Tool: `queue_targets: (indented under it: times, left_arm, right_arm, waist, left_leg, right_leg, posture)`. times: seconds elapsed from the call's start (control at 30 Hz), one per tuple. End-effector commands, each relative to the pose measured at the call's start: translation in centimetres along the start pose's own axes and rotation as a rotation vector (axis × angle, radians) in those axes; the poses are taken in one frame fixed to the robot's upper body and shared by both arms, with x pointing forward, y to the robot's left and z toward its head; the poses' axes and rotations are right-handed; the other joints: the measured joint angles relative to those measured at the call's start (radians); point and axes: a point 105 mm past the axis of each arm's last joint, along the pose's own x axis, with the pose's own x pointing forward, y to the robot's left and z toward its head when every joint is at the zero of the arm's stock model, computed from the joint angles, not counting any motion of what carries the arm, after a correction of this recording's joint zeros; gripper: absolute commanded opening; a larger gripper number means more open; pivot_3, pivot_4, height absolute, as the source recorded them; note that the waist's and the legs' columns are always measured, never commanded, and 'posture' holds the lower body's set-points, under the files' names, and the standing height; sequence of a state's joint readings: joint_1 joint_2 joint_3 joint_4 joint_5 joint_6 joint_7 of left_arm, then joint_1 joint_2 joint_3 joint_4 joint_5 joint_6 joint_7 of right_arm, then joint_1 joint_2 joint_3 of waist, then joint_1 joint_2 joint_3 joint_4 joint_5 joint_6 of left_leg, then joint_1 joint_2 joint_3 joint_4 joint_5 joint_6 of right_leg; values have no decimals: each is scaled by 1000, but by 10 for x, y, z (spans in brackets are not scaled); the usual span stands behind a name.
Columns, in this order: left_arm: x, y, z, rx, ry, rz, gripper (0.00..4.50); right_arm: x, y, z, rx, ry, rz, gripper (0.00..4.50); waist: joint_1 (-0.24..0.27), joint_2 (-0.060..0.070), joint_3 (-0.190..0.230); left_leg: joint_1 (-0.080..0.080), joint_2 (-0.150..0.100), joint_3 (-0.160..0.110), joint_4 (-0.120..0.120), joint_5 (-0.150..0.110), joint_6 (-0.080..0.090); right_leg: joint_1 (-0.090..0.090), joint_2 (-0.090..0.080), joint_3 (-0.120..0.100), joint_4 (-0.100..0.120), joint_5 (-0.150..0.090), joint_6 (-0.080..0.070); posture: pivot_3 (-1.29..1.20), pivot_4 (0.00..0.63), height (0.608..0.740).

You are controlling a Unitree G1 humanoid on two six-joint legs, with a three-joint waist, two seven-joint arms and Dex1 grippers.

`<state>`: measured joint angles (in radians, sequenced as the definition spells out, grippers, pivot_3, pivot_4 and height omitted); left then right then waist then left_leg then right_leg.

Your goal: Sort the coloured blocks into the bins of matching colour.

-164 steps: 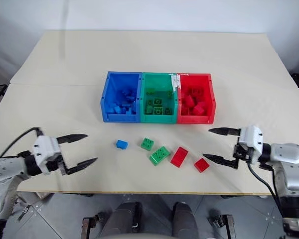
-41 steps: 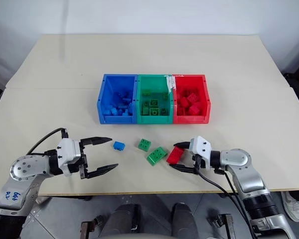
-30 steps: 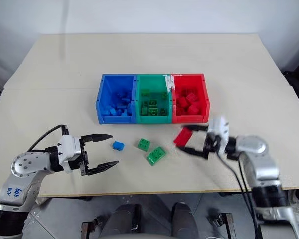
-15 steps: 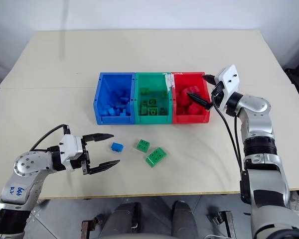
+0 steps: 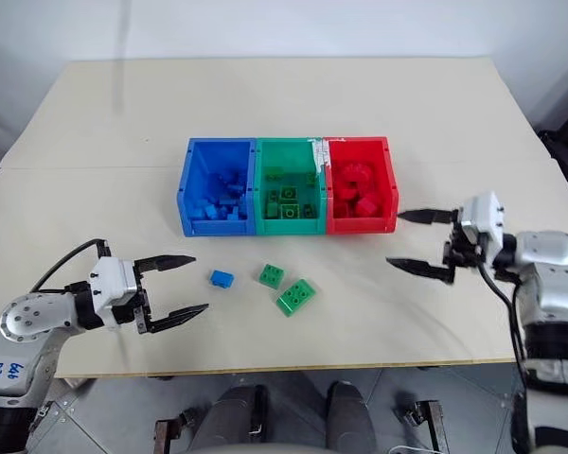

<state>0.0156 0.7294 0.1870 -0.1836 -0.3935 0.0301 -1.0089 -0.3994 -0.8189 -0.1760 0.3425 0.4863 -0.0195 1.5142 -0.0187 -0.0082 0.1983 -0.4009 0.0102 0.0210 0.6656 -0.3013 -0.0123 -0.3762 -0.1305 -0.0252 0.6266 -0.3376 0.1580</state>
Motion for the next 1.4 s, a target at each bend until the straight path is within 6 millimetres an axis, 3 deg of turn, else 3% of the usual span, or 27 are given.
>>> queue_targets:
  times: [0.03, 0.13, 0.2, 0.47, 0.67, 0.97, 1.07, 1.3, 1.4]
  left_arm:
    - [-18, 7, -5, 9, 36, 30, 4500]
    - [-25, 11, -12, -10, 56, 47, 4500]
    - [-24, 12, -12, -10, 49, 42, 4500]
    - [-6, -3, 4, -24, -18, -53, 4500]
    - [4, -8, 14, 21, -48, -60, 4500]
    - [9, -18, 17, 25, -53, -48, 4500]
    - [9, -16, 18, 30, -55, -33, 4500]
    - [12, -15, 19, 31, -62, -25, 4500]
    - [16, -17, 19, 28, -71, -26, 4500]
  right_arm:
    - [-19, 5, 13, -58, -6, -16, 4467]
    - [-23, 14, 7, -52, 18, -5, 4467]
    - [-15, 21, 4, -39, 11, 30, 4467]
    - [53, 47, -1, 2, 43, 308, 4467]
    - [110, 49, 1, -70, 40, 475, 4467]
    - [156, 61, -15, -137, 65, 654, 4467]
    - [161, 59, -15, -130, 50, 651, 3872]
    - [157, 60, -8, -131, -19, 631, 1456]
    - [149, 56, 0, -150, -56, 603, 1457]
  waist:
    - [-5, 0, 0]
    - [-7, 0, 0]
    - [-7, 0, 0]
    - [-8, 0, 0]
    - [-9, 0, 0]
    - [-10, 0, 0]
    - [-10, 0, 0]
    - [-10, 0, 0]
    - [-9, 0, 0]
  left_leg:
    - [0, 0, 0, 0, 0, 0]
    - [1, 0, 2, -1, 0, 0]
    - [2, 0, 2, -1, 0, 0]
    - [2, 2, 2, 0, 0, 0]
    - [2, 2, 1, 0, 0, -1]
    - [1, 1, 1, 0, 0, 0]
    - [1, 1, 1, 0, 0, -1]
    - [1, 2, 0, 0, 0, -1]
    - [1, 2, 0, 0, 0, -1]
  right_leg:
    - [0, 0, 0, 0, 0, 0]
    - [0, 0, 1, 0, 0, 0]
    - [0, 0, 1, 0, 0, 0]
    - [0, 0, 3, 1, 0, 0]
    - [0, 0, 3, 1, 0, 0]
    - [-1, -1, 1, 1, 0, 0]
    - [-1, 0, 1, 1, 0, 0]
    - [-1, 0, 1, 1, 0, 0]
    - [-1, 0, 1, 1, 0, 0]
  posture:
    - [0, 150, 740]
    - [0, 150, 740]
    - [0, 150, 740]
    - [0, 150, 740]
    - [0, 150, 740]
    - [0, 150, 740]
    - [0, 150, 740]
    - [0, 150, 740]
    - [0, 150, 740]
